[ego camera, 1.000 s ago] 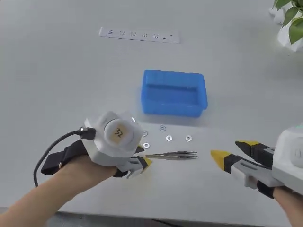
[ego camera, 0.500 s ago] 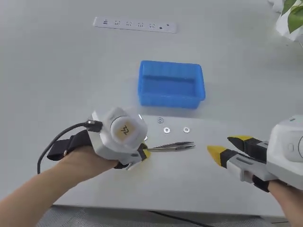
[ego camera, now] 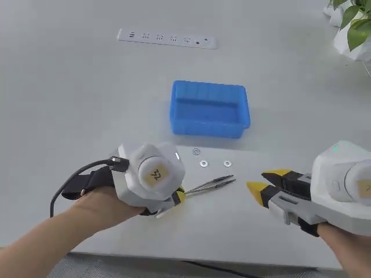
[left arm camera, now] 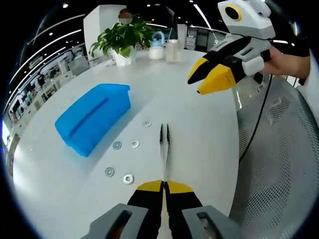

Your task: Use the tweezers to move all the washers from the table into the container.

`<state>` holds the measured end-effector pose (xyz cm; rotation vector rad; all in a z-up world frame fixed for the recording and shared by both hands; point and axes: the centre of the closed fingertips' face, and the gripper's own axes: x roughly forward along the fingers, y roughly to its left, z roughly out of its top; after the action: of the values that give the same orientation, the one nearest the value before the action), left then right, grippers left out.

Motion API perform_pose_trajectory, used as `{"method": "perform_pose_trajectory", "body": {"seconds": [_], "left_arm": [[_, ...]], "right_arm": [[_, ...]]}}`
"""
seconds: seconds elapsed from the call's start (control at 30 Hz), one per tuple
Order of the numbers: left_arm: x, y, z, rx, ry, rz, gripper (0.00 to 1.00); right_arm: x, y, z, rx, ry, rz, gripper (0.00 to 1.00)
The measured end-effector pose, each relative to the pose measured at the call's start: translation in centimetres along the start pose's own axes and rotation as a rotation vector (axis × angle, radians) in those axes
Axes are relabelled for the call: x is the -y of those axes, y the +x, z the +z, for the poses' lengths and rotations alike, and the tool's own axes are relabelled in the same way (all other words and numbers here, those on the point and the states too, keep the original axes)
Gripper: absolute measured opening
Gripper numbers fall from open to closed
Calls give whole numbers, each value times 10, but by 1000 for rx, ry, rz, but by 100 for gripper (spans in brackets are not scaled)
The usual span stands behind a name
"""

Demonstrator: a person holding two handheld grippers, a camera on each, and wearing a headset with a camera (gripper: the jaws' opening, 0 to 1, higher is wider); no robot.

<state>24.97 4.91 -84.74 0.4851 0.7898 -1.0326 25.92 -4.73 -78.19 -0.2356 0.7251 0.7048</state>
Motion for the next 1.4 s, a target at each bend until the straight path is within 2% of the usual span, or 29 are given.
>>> {"method": "perform_pose_trajectory", "body": {"seconds": [0.13, 0.27, 0.37, 0.47, 0.7, 0.8, 0.9, 1.0, 1.07, 1.2, 1.4], "left_arm": [[1, -15, 10, 27, 15, 17, 0], [2, -30, 21, 44, 20, 29, 0], [4, -38, 26, 50, 17, 27, 0], [5, -48, 33, 60, 44, 36, 0], [9, -65, 51, 85, 79, 45, 0], [9, -70, 55, 88, 90, 47, 0], [11, -74, 58, 81, 119, 38, 0], [11, -75, 58, 66, 146, 35, 0], [12, -75, 56, 52, 168, 28, 0], [14, -75, 54, 17, 210, 13, 0], [18, -76, 56, -5, 249, 8, 0]], "right_arm": [[-10, 1, 1, -2, -40, 24, 12], [-26, 2, 4, 9, -58, 87, 19], [-33, 4, 6, 3, -91, 103, 21], [-39, 7, 6, -8, -131, 117, 22], [-55, 17, 9, -14, -188, 187, 22], [-62, 22, 8, -28, -201, 218, 23], [-69, 28, 14, -23, -244, 240, 23], [-78, 34, 20, -9, -267, 271, 21], [-84, 40, 24, 9, -307, 282, 18], [-90, 52, 18, -27, -373, 300, 17], [-91, 56, 18, -27, -391, 317, 15]]}}
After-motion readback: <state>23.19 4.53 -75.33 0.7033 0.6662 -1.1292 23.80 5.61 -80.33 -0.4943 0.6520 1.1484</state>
